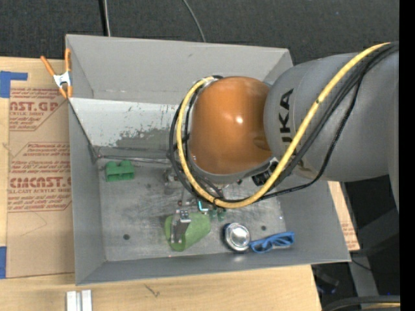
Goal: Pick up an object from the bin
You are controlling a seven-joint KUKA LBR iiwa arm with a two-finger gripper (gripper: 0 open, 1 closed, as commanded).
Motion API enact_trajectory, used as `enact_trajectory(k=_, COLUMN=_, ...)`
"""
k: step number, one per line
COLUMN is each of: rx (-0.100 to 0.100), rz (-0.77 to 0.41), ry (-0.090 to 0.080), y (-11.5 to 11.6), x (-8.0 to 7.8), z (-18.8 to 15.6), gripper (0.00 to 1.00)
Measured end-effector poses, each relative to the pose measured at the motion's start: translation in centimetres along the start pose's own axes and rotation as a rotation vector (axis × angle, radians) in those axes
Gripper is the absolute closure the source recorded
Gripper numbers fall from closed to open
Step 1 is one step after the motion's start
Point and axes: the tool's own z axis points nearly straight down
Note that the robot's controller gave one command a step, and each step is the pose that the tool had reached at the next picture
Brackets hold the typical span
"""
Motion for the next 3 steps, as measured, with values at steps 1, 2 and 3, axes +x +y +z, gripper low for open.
enact_trajectory(k=1, rx=-0.002, rz=-0.349, ry=-0.013, y=-7.2, x=-2.1, z=14.4, gripper=0.00)
enact_trajectory(k=2, rx=0.000, rz=-0.564, ry=-0.010, y=-5.0, x=-1.6, z=11.7, gripper=0.00)
enact_trajectory(k=3, rx=0.001, rz=-0.759, ry=-0.009, y=-5.2, x=-1.5, z=11.8, gripper=0.00)
